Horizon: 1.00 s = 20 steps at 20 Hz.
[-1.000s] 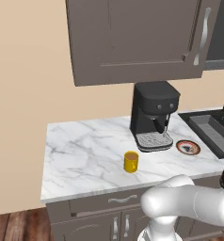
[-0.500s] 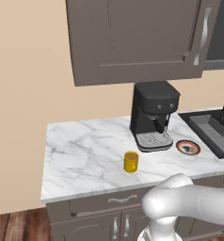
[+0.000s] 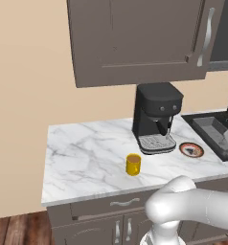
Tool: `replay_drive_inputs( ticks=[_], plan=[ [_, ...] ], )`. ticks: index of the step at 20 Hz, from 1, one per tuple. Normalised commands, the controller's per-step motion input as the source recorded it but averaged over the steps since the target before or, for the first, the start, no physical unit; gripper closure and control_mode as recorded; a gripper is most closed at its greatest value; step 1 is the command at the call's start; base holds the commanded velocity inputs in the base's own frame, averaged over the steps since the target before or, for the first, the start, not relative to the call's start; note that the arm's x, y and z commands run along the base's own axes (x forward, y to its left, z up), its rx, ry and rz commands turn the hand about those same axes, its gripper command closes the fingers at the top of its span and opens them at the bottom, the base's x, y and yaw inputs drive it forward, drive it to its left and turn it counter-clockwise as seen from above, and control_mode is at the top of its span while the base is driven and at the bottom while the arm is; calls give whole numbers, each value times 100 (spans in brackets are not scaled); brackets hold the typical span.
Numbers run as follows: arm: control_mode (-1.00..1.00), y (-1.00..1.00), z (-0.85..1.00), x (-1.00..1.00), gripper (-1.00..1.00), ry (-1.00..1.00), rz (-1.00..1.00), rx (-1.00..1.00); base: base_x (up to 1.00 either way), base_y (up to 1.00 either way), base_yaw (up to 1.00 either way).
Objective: Take a sugar cube from the saucer and place it inside the coffee. Then, grab milk from the fridge and place it next to the coffee on the counter to sweeten the coffee.
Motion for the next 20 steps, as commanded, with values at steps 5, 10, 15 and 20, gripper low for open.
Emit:
replay_drive_inputs(
  ticks=[5, 10, 15, 20],
  plan=[
    [-100, 1, -26, 33, -100, -3, 0, 0, 0, 0, 0],
    [-100, 0, -17, 31, -100, 0, 0, 2, 0, 0, 0],
    [-100, 1, -25, 35, -100, 0, 0, 2, 0, 0, 0],
    [-100, 9, -28, 25, -100, -1, 0, 3, 0, 0, 0]
  ],
)
